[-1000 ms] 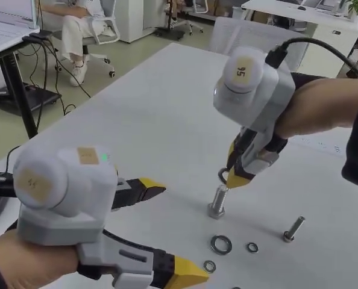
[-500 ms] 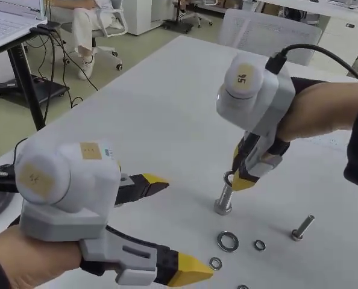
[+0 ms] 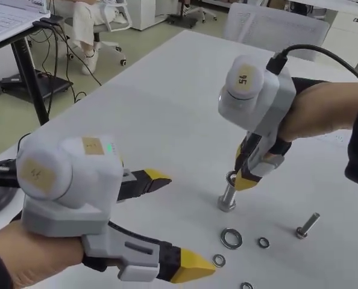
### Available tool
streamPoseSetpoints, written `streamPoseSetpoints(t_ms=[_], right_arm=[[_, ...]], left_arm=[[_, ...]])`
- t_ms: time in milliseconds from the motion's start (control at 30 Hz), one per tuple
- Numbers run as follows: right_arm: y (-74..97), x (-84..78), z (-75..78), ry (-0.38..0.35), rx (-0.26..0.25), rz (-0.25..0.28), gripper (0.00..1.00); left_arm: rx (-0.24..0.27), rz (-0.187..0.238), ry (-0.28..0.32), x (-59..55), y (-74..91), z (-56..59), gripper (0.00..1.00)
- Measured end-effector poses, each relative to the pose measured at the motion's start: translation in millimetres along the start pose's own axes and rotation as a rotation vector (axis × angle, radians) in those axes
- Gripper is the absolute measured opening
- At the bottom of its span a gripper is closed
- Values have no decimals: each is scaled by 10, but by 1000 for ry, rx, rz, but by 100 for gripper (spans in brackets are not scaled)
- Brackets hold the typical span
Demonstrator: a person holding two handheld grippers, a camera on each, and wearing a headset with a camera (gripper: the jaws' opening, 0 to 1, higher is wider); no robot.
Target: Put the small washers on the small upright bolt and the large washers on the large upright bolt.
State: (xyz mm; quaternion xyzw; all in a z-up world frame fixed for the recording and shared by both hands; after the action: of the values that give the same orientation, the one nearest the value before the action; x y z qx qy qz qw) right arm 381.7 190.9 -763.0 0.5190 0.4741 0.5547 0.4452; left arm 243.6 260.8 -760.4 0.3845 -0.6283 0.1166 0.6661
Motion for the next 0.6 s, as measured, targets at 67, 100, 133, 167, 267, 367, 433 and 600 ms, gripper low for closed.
streamPoseSetpoints(t_ms=[67, 100, 133, 167, 267, 367, 433, 600], right_arm=[[-15, -2, -1, 0, 2, -2, 23], [-23, -5, 0, 0, 4, -5, 23], [-29, -8, -2, 0, 5, -7, 23], [-34, -8, -1, 1, 5, -7, 23], [-54, -8, 4, 1, 8, -8, 23], [-86, -6, 20, 0, 12, -10, 23], [-100, -8, 18, 1, 14, -11, 23], [-145, -15, 15, 0, 19, -14, 23]], left_arm=[[1, 2, 1, 3, -1, 1, 86], [1, 2, 0, 4, -1, 0, 86], [1, 2, 2, 4, 0, 1, 86], [3, 2, 1, 3, 0, 1, 86], [3, 2, 2, 0, 0, -2, 86], [3, 2, 3, 0, 0, -3, 86], [4, 1, 3, -1, 0, -3, 86], [6, 1, 4, -5, 1, -10, 86]])
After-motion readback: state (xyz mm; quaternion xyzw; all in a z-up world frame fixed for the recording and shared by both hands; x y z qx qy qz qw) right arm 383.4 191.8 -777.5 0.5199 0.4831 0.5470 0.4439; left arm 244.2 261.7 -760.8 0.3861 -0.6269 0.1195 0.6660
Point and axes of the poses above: the centre of the closed fingertips' face, and the gripper's own axes: y roughly backward along the fingers, z roughly to its right, x roughly out of its top, the point moved 5 cm from there along y, roughly backward along the fingers, and after that the axes turned 13 degrees about -y, right-handed, at the moved point
